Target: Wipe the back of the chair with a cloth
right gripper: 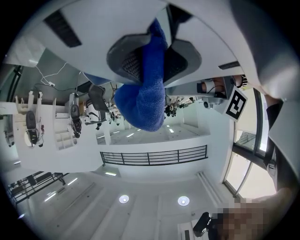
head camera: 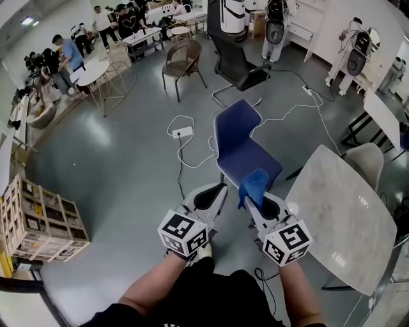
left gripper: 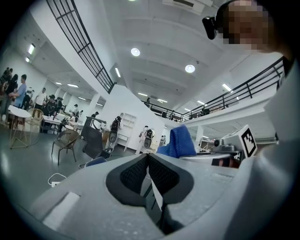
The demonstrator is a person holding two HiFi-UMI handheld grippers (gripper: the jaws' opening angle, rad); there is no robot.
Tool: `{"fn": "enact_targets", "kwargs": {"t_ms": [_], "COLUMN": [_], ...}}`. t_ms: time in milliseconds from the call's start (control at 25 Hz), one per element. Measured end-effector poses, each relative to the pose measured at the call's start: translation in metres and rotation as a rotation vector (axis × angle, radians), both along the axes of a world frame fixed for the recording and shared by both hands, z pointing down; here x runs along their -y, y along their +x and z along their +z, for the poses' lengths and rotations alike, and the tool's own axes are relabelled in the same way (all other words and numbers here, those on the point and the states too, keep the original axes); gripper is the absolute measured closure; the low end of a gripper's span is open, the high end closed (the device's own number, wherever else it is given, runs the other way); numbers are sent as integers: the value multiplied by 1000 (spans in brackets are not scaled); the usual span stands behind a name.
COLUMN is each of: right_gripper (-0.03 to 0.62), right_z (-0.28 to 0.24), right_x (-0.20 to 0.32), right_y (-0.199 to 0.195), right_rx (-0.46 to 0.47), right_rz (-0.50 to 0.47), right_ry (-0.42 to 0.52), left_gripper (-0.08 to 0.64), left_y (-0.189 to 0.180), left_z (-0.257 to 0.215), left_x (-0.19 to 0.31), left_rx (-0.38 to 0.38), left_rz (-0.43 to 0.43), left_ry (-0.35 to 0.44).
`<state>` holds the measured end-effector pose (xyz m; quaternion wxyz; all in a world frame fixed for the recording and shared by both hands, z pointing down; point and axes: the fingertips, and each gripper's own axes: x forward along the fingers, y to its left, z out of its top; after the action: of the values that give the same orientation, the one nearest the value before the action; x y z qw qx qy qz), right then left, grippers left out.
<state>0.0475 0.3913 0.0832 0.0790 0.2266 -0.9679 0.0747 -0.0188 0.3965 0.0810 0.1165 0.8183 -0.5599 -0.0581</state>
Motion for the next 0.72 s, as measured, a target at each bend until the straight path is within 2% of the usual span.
{"fn": "enact_targets", "kwargs": {"t_ms": [160,480,720], "right_gripper": [523,523,523], "right_z": [-6,12,40], "right_x": [42,117,202], "right_y": [-32,-75,-98], "right_rx": [12,-20,-93], "right_rz": [45,50,8], "right_ry": [-4,-26,44], "left_gripper": [540,540,540], "left_y": [-39,-77,-91], "left_z": [-7,4,27], "left_x": [37,107,198], "left_rx": [4,15,36], "left_rz": [15,26,26], "left_ry": [8,-3,-36]}}
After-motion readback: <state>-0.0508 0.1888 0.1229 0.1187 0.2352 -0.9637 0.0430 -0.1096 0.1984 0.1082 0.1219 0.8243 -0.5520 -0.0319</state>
